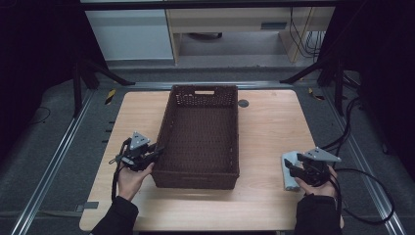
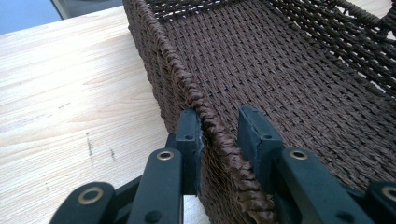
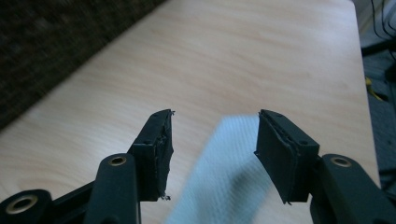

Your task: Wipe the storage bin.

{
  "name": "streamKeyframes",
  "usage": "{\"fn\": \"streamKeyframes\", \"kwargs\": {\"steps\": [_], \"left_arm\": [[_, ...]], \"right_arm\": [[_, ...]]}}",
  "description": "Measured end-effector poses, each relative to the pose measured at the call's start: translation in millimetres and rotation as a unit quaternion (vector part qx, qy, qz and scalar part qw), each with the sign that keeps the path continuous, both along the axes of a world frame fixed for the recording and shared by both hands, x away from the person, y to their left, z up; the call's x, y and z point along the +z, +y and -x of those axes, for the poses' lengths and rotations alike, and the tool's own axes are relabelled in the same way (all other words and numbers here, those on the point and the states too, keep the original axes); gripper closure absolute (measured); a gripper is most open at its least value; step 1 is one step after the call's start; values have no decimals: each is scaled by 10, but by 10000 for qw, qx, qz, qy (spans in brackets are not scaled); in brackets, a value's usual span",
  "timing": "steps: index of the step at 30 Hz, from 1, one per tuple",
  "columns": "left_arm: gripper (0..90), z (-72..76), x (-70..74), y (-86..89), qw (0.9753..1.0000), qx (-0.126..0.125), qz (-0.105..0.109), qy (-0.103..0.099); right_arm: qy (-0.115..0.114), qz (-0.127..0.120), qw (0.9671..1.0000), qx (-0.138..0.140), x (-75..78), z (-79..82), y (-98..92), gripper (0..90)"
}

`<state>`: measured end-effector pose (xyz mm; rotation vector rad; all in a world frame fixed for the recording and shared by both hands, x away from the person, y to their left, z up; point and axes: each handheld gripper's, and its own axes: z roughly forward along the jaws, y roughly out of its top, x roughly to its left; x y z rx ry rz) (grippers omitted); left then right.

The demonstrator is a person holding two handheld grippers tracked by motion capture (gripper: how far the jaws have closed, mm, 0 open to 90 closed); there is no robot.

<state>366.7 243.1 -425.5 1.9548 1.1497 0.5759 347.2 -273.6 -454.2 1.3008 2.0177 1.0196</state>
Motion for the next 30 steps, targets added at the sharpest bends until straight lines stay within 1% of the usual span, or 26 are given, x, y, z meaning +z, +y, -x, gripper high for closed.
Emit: {"fn": "streamKeyframes", "kwargs": {"steps": [2, 3, 4, 7, 10, 13, 15, 17, 20, 21, 24, 27, 29, 30], "left_arm": [[697, -1, -2, 3, 10000, -9, 22, 0], [697, 0, -3, 4, 10000, -12, 22, -3], [697, 1, -5, 4, 10000, -12, 20, -9], [697, -1, -5, 3, 10000, -16, 26, -15], [698, -7, -4, 2, 10000, -21, 27, -22], [699, -22, -9, 4, 10000, -30, 53, -30], [700, -34, -13, 4, 9999, -41, 95, -35], [700, -45, -18, 4, 9999, -57, 136, -37], [698, -59, -19, 0, 9999, -79, 143, -42], [695, -62, -20, 3, 9998, -81, 161, -60], [673, -65, -21, 10, 9998, -86, 179, -93], [622, -60, -16, 20, 9997, -44, 183, -129], [533, -46, -3, 36, 9997, 64, 183, -172], [500, -33, 7, 54, 9995, 67, 254, -179]], "right_arm": [[-105, -81, 9998, 148, 90, -30, 105, 471], [-148, -154, 9993, 309, 153, -54, 192, 489], [-148, -154, 9993, 309, 153, -54, 192, 489], [-237, -347, 9982, 424, 276, -134, 355, 513], [-315, -464, 9968, 568, 374, -225, 507, 517], [-392, -667, 9943, 731, 454, -328, 681, 523], [-406, -731, 9930, 829, 484, -396, 806, 527], [-373, -760, 9921, 928, 484, -479, 943, 533], [-308, -768, 9910, 1048, 457, -559, 1105, 558], [-306, -740, 9911, 1062, 442, -587, 1157, 570], [-174, -725, 9913, 1089, 378, -660, 1268, 607], [-86, -790, 9903, 1139, 334, -687, 1312, 660], [-46, -761, 9901, 1176, 317, -692, 1336, 681], [-67, -730, 9905, 1164, 317, -691, 1344, 686]]}}
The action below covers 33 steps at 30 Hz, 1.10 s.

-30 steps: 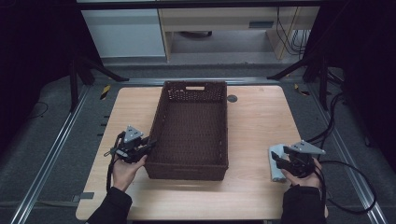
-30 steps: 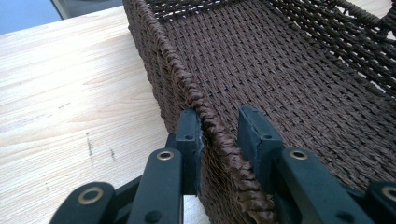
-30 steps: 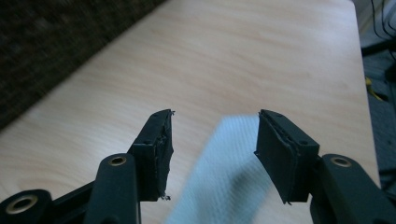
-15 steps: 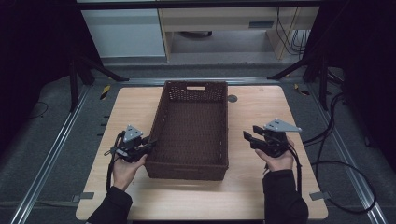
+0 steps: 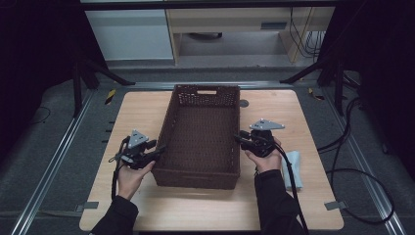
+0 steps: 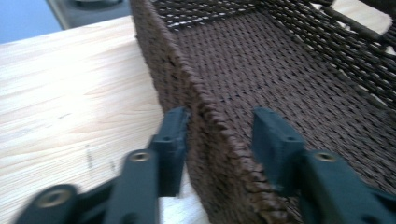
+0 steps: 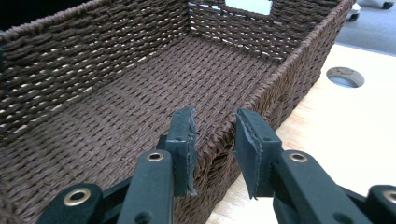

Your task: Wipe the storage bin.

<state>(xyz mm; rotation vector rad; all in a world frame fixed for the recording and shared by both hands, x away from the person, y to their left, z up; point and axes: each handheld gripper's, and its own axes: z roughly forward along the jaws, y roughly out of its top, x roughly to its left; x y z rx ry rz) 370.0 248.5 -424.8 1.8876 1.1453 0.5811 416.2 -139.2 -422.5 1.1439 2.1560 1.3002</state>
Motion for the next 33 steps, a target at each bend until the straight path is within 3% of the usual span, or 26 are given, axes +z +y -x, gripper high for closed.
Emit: {"fn": "streamKeyframes", "kwargs": {"steps": [5, 8, 11, 13, 16, 18, 22, 24, 27, 29, 33], "left_arm": [[476, 115, 54, 49, 10000, -13, 77, -61], [571, 204, 52, 68, 9999, -123, 63, -29], [689, 247, 58, 70, 9999, -127, 90, 4], [708, 239, 64, 71, 9999, -98, 49, 23], [716, 212, 64, 92, 9999, -102, 64, 29], [727, 187, 65, 95, 10000, -55, 23, 5], [754, 100, 56, 128, 10000, 36, 20, -40], [752, 91, 54, 145, 10000, 54, 41, -62], [688, 137, 76, 158, 9999, 51, 31, -126], [671, 196, 94, 176, 9999, 43, 49, -143], [729, 250, 74, 197, 10000, 28, 9, -71]], "right_arm": [[58, 142, 9999, -59, 29, 38, 32, 700], [61, 186, 9998, -61, 37, 84, 42, 699], [76, 61, 9999, -73, 24, 147, 39, 693], [140, -17, 9999, -47, 28, 177, 33, 685], [127, -37, 9999, -15, 63, 162, 16, 629], [0, -21, 9999, -126, 92, 114, 4, 586], [-47, -72, 9994, -347, 36, -70, 32, 601], [-46, -19, 9994, -347, 16, -84, 44, 612], [7, -80, 9993, -372, -31, -96, 69, 635], [-8, 10, 9992, -403, -21, -76, 86, 640], [35, 138, 9990, -416, 3, -24, 104, 638]]}}
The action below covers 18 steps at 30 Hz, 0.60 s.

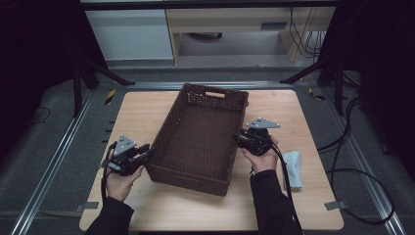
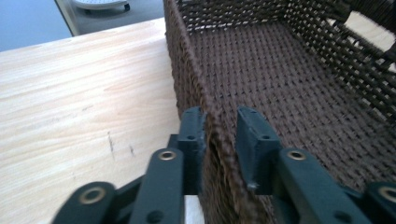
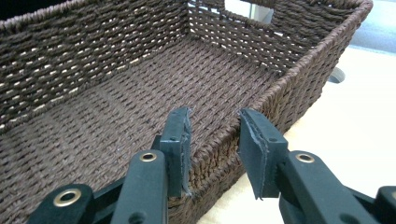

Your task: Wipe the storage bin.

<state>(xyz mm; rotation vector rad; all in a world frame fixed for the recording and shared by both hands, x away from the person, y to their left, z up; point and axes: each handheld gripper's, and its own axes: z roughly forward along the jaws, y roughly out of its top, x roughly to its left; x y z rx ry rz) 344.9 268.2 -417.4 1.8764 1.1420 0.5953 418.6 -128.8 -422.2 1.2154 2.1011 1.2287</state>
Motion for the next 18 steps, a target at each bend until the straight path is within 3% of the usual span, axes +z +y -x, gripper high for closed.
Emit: {"fn": "streamKeyframes", "kwargs": {"steps": [6, 10, 14, 18], "left_arm": [[791, -91, -14, 53, 9999, 145, 34, 38], [801, -143, -25, 76, 9998, 205, 3, -36], [718, -106, -20, 114, 9997, 236, 27, -75], [735, -63, -11, 159, 9996, 220, 190, 34]], "right_arm": [[149, -139, 9996, 180, 39, 93, -31, 618], [2, -170, 9999, 16, 53, 17, -75, 595], [-71, -152, 9999, -9, 8, -48, -58, 641], [-46, -128, 9999, -60, 15, -16, -52, 656]]}}
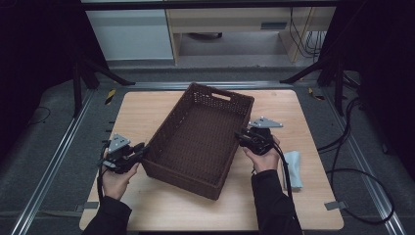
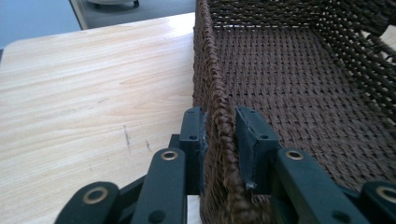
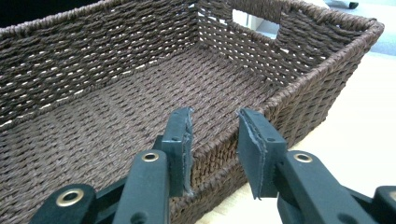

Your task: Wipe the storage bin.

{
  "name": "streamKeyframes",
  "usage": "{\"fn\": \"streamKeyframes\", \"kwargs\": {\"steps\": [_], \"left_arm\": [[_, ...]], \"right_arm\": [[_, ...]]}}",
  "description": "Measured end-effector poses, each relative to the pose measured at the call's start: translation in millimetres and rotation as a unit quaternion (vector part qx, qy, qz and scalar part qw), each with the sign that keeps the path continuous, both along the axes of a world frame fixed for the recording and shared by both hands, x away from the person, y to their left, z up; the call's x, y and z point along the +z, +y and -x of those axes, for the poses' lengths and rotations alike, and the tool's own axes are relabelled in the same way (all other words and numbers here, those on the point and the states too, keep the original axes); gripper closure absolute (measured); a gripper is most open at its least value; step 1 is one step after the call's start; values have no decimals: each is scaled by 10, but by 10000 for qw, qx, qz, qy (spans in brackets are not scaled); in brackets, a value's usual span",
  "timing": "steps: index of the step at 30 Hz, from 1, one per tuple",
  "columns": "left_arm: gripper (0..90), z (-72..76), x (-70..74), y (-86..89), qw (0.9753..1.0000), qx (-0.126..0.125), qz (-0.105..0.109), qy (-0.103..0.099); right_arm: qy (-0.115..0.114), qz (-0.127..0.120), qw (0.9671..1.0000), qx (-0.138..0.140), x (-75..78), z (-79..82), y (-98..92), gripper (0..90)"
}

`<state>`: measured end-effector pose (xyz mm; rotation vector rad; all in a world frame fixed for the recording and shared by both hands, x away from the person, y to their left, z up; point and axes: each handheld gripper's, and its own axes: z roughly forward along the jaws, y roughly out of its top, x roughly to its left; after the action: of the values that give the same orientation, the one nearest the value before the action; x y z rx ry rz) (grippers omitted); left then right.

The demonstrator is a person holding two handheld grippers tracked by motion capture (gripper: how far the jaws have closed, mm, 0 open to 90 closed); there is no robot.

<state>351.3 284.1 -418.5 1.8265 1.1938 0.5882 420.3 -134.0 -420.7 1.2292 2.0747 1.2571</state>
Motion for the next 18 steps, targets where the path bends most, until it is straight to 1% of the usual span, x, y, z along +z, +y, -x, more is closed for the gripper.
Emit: {"fn": "streamKeyframes", "kwargs": {"steps": [1, 3, 4, 5, 7, 8, 9, 10, 12, 13, 14, 15, 16, 17, 18], "left_arm": [[755, -3, 2, -6, 10000, 8, -15, 10], [805, -23, 7, -19, 9999, 57, -118, -2], [814, -34, 8, -16, 9999, 72, -146, -9], [814, -51, 6, -5, 9999, 91, -136, 1], [815, -93, 2, 26, 9999, 104, -72, 24], [815, -116, -1, 36, 9999, 136, -58, 25], [814, -139, -3, 42, 9998, 166, -63, 10], [811, -161, -2, 49, 9998, 174, -80, 6], [800, -179, -5, 63, 9998, 196, -48, 1], [774, -173, -2, 71, 9997, 222, -44, 11], [729, -159, 3, 84, 9997, 229, 0, 2], [690, -135, 12, 100, 9998, 208, 56, -1], [681, -110, 26, 117, 9997, 202, 97, 11], [676, -85, 38, 135, 9997, 207, 123, -20], [684, -68, 45, 152, 9996, 220, 147, -20]], "right_arm": [[40, 12, 10000, 3, 8, 13, 3, 656], [106, 60, 9999, 28, 30, 54, 14, 654], [127, 108, 9998, 102, 53, 97, 17, 653], [127, 108, 9998, 102, 53, 97, 17, 653], [98, 87, 9997, 214, 76, 120, 5, 663], [40, 63, 9998, 159, 82, 117, -4, 634], [-18, 53, 9999, 86, 82, 101, -16, 627], [-6, 35, 10000, 24, 79, 76, -26, 608], [-54, 42, 9999, -97, 62, 21, -42, 596], [-65, 34, 9999, -141, 48, 0, -50, 596], [-24, 53, 9999, -159, 30, -18, -52, 598], [-14, 17, 9999, -146, 12, -28, -52, 603], [-7, -32, 9999, -155, 1, -28, -56, 609], [48, -90, 9998, -190, 0, -25, -61, 616], [79, -119, 9997, -199, 1, -21, -64, 622]]}}
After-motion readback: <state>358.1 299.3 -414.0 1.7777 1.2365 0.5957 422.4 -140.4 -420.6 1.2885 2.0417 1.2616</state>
